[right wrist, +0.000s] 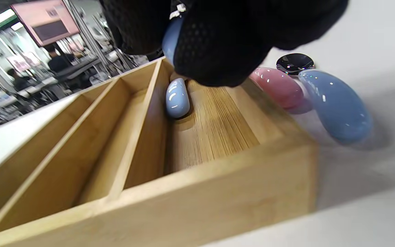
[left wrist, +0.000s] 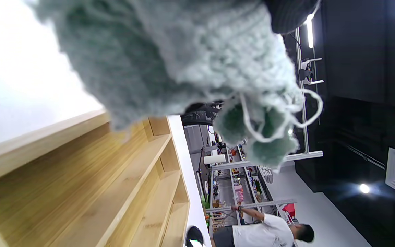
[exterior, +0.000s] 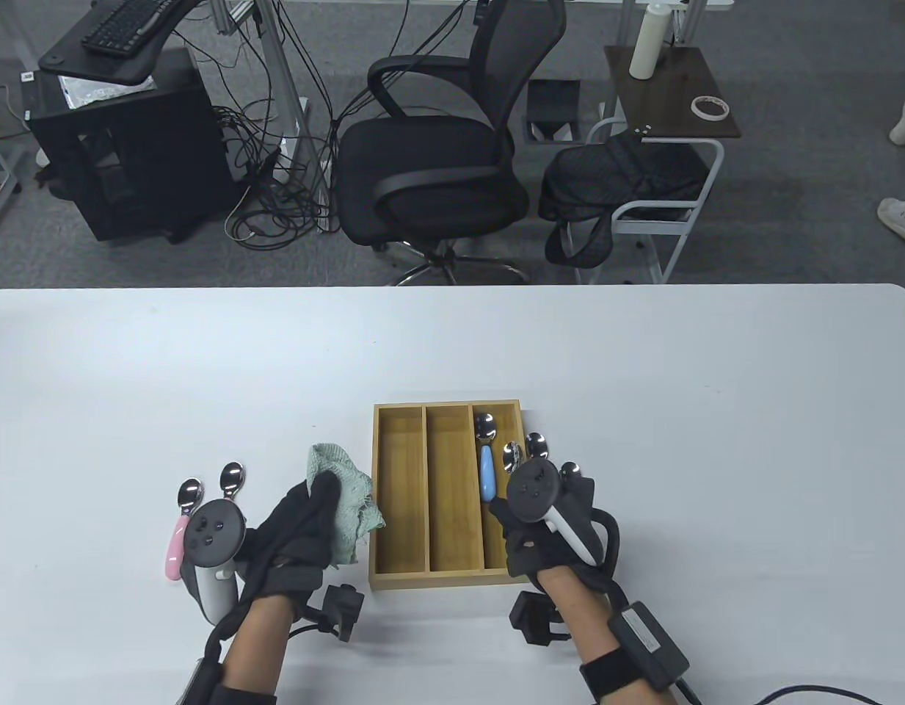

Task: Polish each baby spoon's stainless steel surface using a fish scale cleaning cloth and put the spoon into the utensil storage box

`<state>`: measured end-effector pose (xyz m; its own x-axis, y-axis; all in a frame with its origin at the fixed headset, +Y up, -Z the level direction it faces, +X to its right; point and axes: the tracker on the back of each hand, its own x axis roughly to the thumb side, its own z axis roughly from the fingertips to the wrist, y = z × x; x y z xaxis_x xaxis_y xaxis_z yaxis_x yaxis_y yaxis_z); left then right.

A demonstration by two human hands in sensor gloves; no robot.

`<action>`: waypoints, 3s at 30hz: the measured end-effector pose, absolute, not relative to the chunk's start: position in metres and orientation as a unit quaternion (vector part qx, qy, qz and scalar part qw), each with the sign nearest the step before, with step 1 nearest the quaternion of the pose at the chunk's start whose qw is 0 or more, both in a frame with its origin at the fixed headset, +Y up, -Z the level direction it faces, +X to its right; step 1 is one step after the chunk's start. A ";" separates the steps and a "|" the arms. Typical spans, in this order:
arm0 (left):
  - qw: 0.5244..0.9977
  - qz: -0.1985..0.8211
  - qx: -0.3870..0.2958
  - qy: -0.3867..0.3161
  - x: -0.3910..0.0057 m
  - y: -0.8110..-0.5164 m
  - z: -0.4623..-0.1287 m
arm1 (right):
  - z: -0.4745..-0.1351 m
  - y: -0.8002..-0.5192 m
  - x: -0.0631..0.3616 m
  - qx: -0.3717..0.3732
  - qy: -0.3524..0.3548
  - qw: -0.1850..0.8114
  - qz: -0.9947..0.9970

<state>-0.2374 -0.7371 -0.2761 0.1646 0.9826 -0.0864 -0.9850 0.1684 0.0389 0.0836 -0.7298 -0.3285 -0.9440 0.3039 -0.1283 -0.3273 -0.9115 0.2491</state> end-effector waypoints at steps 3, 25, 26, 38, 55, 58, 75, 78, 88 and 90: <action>0.759 0.650 -0.015 0.036 -0.236 -0.735 -0.275 | -0.341 -0.731 0.074 -0.050 0.140 0.129 0.980; 0.758 0.651 -0.026 0.018 -0.232 -0.737 -0.274 | -0.338 -0.725 0.143 -0.141 0.139 0.083 0.977; 0.759 0.650 -0.028 0.019 -0.232 -0.737 -0.274 | -0.336 -0.732 0.148 -0.145 0.158 0.078 0.974; 0.771 0.636 -0.039 0.011 -0.227 -0.739 -0.274 | -0.319 -0.762 0.143 -0.109 0.224 0.039 0.968; 0.788 0.613 -0.054 -0.004 -0.218 -0.741 -0.272 | -0.325 -0.775 0.149 -0.131 0.201 -0.014 0.971; 0.785 0.616 -0.060 -0.009 -0.216 -0.742 -0.271 | -0.324 -0.777 0.159 -0.140 0.207 0.003 0.968; 0.723 0.673 -0.131 -0.089 -0.198 -0.751 -0.274 | -0.273 -0.697 0.142 0.141 0.094 0.381 0.909; 0.738 0.651 -0.133 -0.117 -0.194 -0.748 -0.273 | -0.264 -0.694 0.124 0.181 0.085 0.344 0.917; 0.769 0.598 -0.153 -0.163 -0.178 -0.747 -0.269 | -0.259 -0.702 0.109 0.228 0.122 0.354 0.899; 0.771 0.597 -0.152 -0.162 -0.178 -0.747 -0.269 | -0.259 -0.703 0.107 0.233 0.131 0.354 0.896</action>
<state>-0.1776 -0.7472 -0.2690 0.2339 0.9699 0.0677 -0.8719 0.2400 -0.4269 0.1070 -0.7034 -0.2587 -0.6407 0.6951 0.3261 -0.5732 -0.7156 0.3992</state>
